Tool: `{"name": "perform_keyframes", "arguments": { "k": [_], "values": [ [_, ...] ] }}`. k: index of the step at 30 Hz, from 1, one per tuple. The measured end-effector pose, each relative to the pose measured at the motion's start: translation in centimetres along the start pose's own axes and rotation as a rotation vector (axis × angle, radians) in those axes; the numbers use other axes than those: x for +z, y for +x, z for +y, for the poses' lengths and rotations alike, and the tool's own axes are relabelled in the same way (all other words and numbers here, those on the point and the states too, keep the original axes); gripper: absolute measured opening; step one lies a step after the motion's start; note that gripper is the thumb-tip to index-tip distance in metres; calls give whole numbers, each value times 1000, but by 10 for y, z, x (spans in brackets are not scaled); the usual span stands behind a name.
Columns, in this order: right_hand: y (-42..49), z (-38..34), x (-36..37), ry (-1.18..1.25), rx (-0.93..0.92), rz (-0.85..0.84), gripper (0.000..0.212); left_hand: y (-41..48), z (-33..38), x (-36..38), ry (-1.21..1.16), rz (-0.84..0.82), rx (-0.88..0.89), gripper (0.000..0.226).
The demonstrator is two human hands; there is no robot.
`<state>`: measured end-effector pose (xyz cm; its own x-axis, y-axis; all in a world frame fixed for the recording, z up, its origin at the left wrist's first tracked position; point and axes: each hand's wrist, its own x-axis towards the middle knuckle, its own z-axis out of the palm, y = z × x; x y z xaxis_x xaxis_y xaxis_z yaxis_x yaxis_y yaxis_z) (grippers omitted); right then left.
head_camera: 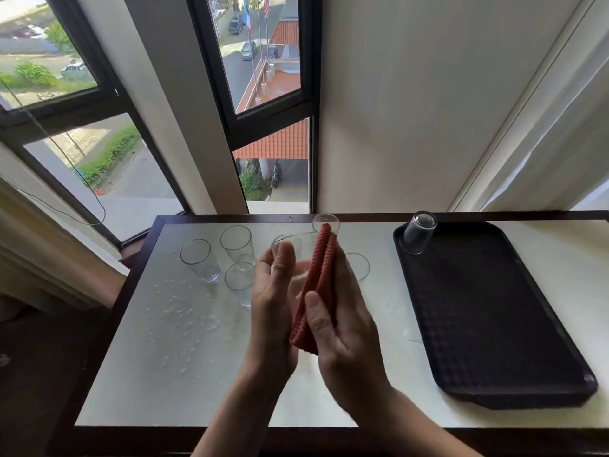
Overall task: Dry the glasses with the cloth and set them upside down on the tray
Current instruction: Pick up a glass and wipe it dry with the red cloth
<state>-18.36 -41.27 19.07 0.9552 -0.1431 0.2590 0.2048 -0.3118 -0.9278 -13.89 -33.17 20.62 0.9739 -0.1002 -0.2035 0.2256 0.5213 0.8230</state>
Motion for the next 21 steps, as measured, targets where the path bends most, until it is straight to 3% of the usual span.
{"name": "perform_keyframes", "arguments": {
  "k": [5, 8, 12, 16, 18, 21],
  "values": [
    [37, 2, -14, 306, 219, 4, 61, -6, -11, 5, 102, -55, -15, 36],
    [20, -4, -8, 232, 129, 41, 60, -5, -7, 6, 108, -53, -34, 34],
    [-8, 1, 2, -55, -47, 87, 66, -2, 0, 4, 79, -8, 23, 62],
    [24, 4, -7, 221, 114, 40, 64, -1, -4, 1, 151, -76, 48, 40],
    [37, 4, -11, 310, 201, 42, 61, -2, -6, 2, 160, -96, 14, 44],
    [21, -6, -5, 227, 95, 56, 57, 0, -2, 0, 161, -72, -1, 50]
  ]
}}
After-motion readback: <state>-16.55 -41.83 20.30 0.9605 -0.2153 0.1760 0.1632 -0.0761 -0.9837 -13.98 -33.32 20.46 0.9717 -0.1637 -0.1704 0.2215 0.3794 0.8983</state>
